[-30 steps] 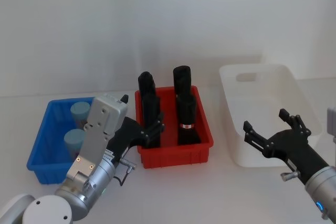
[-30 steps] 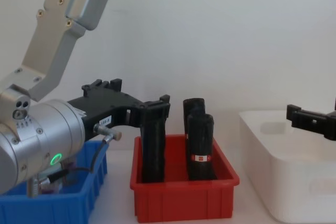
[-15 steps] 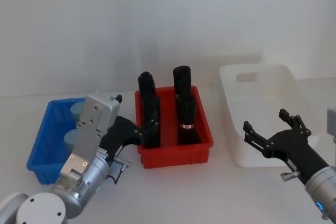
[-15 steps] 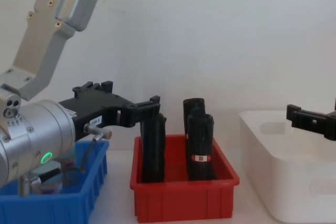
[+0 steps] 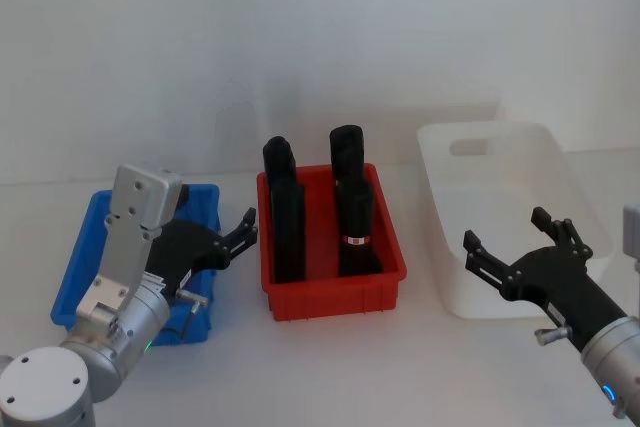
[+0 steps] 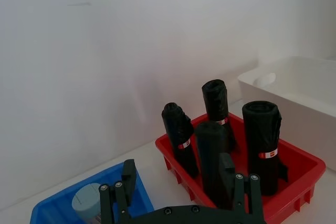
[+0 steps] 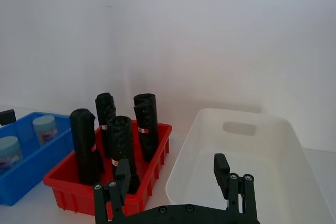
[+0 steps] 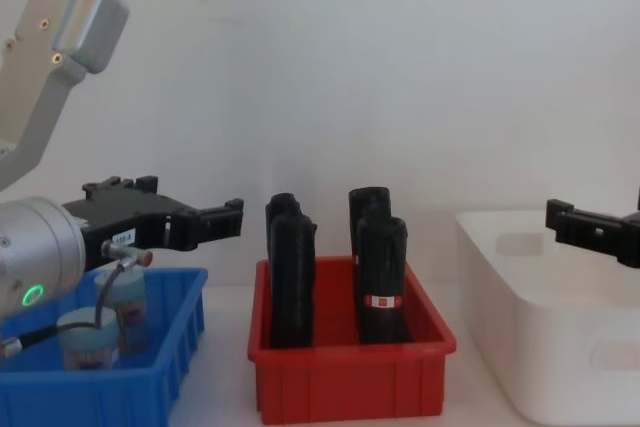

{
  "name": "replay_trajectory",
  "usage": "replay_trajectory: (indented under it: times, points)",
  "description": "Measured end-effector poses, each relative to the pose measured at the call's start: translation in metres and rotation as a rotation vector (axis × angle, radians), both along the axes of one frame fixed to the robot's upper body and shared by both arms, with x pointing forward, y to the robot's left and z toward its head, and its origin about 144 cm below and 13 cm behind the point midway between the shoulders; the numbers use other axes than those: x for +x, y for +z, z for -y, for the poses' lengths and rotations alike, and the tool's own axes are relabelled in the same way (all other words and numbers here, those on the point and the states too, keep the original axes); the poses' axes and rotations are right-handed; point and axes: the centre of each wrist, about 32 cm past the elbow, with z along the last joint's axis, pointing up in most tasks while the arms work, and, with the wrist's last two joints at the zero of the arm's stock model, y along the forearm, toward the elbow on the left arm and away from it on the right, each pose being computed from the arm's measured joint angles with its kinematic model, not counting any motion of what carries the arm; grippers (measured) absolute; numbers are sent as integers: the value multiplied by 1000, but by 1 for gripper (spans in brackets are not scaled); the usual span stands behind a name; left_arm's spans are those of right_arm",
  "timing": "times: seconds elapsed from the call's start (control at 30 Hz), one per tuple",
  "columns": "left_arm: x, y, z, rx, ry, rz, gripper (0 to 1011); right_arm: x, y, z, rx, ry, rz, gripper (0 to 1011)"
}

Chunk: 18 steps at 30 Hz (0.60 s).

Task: Pick the cotton swabs from the blue box and place them into the white box.

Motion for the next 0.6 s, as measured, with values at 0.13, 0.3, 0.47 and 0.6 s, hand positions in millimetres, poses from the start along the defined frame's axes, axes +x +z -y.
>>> replay_trajectory:
  times: [0.13,0.3,0.47,0.6]
  points:
    - [4,0,-9,-3,22,-28,1004,0,0,0,0,0,0,1002]
    - [10,-2,-23,-6,51,-63,1004,0,0,0,0,0,0,1002]
    - [14,-4,-33,-7,70,-93,1004,0,0,0,0,0,0,1002]
    - [16,-7,-40,-7,82,-115,1004,0,0,0,0,0,0,1002]
